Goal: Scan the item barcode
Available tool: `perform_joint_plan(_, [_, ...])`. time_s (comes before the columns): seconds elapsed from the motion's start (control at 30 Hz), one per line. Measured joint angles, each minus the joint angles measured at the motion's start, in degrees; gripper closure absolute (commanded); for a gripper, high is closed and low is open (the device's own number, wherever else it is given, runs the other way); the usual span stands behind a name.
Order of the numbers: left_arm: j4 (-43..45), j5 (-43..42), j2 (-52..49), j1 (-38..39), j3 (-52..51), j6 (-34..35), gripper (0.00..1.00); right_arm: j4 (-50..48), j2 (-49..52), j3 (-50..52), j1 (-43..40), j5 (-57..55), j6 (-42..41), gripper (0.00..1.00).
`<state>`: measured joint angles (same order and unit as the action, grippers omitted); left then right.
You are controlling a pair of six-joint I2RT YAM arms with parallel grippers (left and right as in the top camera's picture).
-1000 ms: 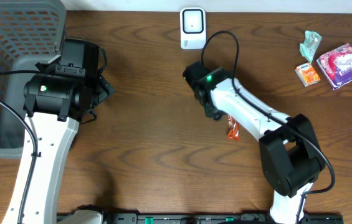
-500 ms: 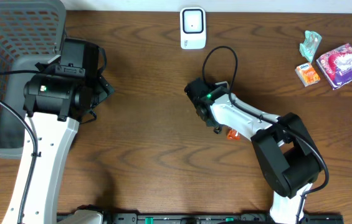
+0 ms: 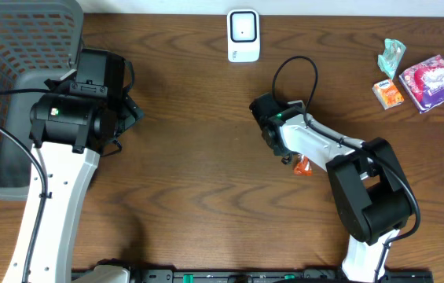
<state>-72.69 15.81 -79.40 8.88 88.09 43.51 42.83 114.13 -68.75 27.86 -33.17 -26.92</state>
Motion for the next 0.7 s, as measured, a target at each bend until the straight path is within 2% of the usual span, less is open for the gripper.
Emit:
perform_joint_plan(0.07, [0.00, 0.02, 0.00, 0.00, 0.00, 0.00, 0.02, 0.42, 0.26, 0.04, -0.04, 0.31, 0.94, 0.96])
perform_joint_plan(0.13, [0.00, 0.02, 0.00, 0.00, 0.00, 0.00, 0.02, 1.55, 0.26, -0.20, -0.07, 1.25, 1.46, 0.99])
perform_joint_plan(0.27, [-0.02, 0.00, 0.00, 0.00, 0.00, 0.00, 0.02, 5.88, 0.50, -3.61, -1.33, 7.85, 2.64, 0.99])
perform_joint_plan(0.53, [-0.02, 0.00, 0.00, 0.00, 0.00, 0.00, 0.02, 16.68, 1.66, -20.74, -9.84, 38.34, 11.47, 0.99])
perform_joint_plan(0.7, [0.00, 0.00, 0.00, 0.00, 0.00, 0.00, 0.02, 17.59, 1.68, -23.41, -15.93, 60.11, 18.38, 0.99])
